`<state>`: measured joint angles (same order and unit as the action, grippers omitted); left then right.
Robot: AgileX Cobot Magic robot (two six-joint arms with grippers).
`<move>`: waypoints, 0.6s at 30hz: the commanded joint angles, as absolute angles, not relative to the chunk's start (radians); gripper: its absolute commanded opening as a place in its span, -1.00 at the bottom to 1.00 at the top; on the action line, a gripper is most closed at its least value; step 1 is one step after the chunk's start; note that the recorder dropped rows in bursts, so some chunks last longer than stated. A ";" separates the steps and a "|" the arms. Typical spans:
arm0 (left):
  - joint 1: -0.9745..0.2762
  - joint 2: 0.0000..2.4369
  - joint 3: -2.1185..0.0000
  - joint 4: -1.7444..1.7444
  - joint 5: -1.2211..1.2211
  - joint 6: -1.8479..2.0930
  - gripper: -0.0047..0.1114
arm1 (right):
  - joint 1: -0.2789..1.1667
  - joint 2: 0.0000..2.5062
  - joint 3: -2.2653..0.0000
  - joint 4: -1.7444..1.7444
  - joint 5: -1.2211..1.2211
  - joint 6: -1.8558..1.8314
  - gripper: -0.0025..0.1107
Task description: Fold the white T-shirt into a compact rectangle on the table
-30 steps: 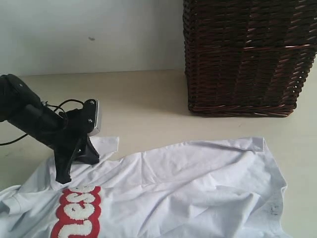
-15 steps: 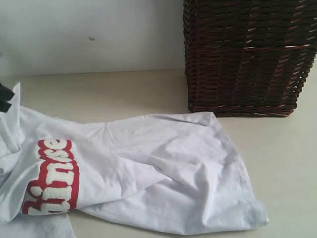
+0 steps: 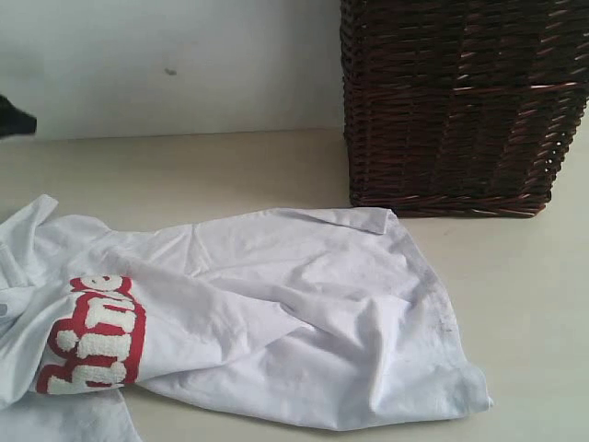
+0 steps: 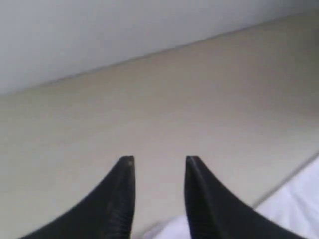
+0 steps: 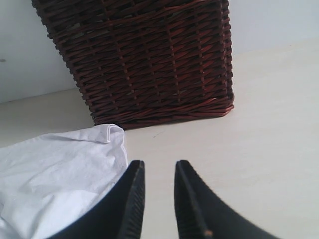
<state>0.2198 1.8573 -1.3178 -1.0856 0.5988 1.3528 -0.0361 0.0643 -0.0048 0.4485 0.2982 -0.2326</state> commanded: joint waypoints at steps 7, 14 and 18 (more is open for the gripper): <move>0.219 1.611 -1.275 -1.029 1.045 1.246 -0.91 | -0.035 0.066 0.000 0.450 0.294 -0.233 -0.55; 0.219 1.614 -1.211 -0.894 1.046 1.148 -0.91 | -0.035 0.066 0.000 0.545 0.298 -0.233 -0.55; 0.219 1.615 -1.197 -0.831 1.111 1.086 -0.91 | -0.035 0.066 0.000 0.694 0.270 -0.235 -0.55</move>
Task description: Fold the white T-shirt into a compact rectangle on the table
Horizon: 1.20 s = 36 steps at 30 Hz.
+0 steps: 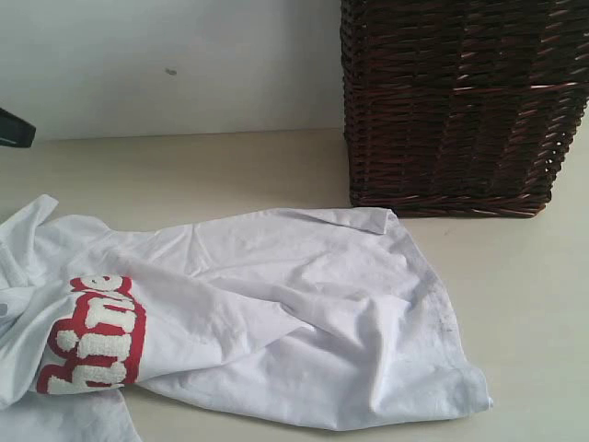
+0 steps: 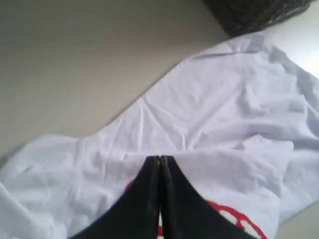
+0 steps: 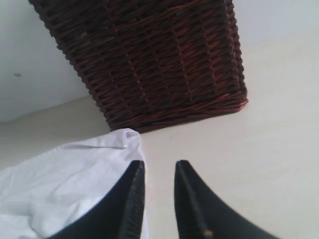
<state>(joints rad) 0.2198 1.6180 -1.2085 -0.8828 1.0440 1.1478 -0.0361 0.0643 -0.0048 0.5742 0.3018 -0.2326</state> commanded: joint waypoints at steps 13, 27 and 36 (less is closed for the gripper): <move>0.219 1.615 -1.197 -0.824 1.213 1.034 -0.91 | -0.035 0.066 0.000 0.701 0.012 -0.238 -0.55; 0.219 1.617 -1.197 -0.818 1.221 1.034 -0.91 | -0.035 0.066 -0.011 0.544 -0.297 -0.725 -0.55; 0.219 1.687 -1.197 -0.826 1.219 1.034 -0.91 | -0.035 0.410 -0.399 0.789 0.383 -0.765 -0.55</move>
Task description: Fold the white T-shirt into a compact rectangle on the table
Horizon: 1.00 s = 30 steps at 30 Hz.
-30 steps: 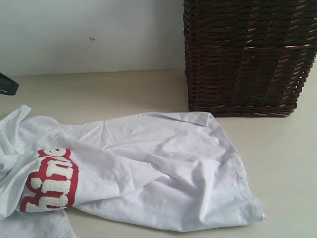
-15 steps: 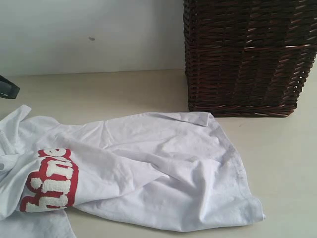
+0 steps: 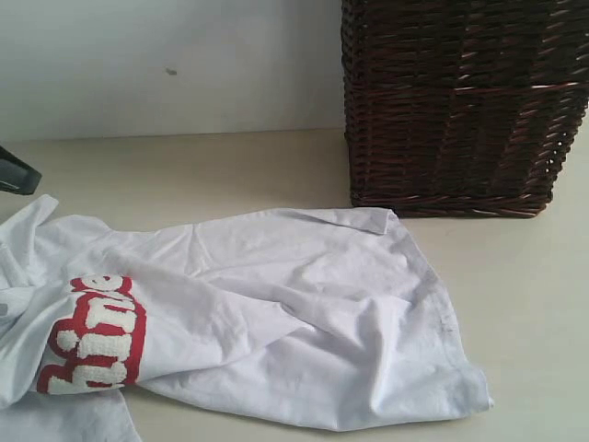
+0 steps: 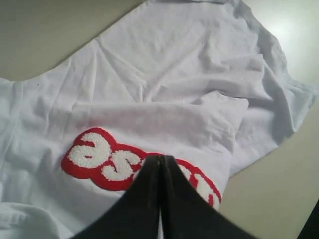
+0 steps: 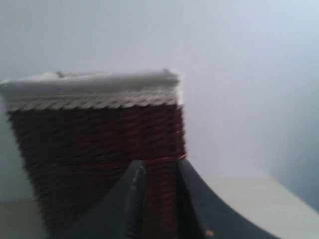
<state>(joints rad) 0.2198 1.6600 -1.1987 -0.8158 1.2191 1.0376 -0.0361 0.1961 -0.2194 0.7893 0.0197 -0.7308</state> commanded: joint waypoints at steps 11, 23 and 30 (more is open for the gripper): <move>0.219 1.700 -1.197 -0.794 1.175 1.039 -0.91 | -0.042 1.028 -0.866 0.559 1.212 -0.681 -0.55; 0.172 1.771 -1.097 -0.823 0.999 0.991 -0.91 | -0.042 1.137 -0.863 0.512 0.921 -0.697 -0.55; 0.092 1.830 -1.062 -0.816 0.966 1.040 -0.91 | -0.041 1.390 -0.896 0.364 0.929 -0.889 -0.55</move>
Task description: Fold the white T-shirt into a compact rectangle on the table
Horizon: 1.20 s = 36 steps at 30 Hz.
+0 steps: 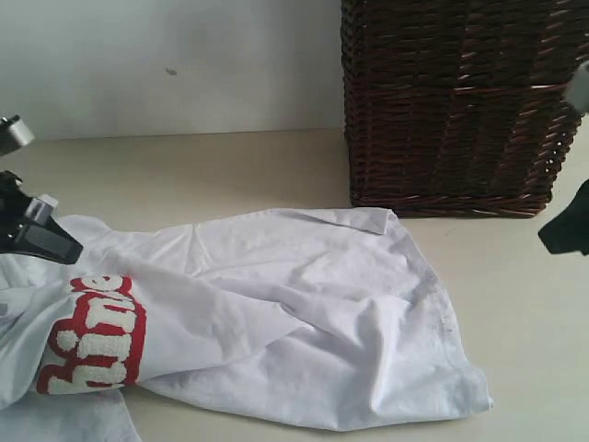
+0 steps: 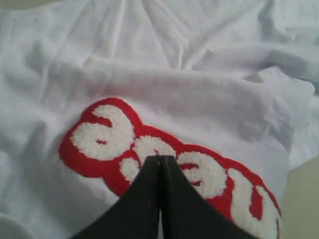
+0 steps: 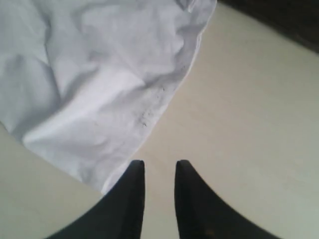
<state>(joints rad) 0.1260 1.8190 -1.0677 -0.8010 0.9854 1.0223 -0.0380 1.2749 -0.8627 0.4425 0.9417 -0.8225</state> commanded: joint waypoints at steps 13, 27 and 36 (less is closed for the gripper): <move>0.077 1.839 -1.062 -0.789 0.857 1.096 -0.92 | -0.010 1.731 -0.916 0.572 0.684 -0.882 -0.55; 0.038 1.956 -1.043 -0.686 0.743 1.159 -0.92 | 0.256 1.973 -1.015 0.615 0.622 -1.202 -0.65; 0.037 2.027 -1.047 -0.684 0.580 1.183 -0.92 | 0.256 2.058 -1.017 0.330 0.408 -0.914 -0.77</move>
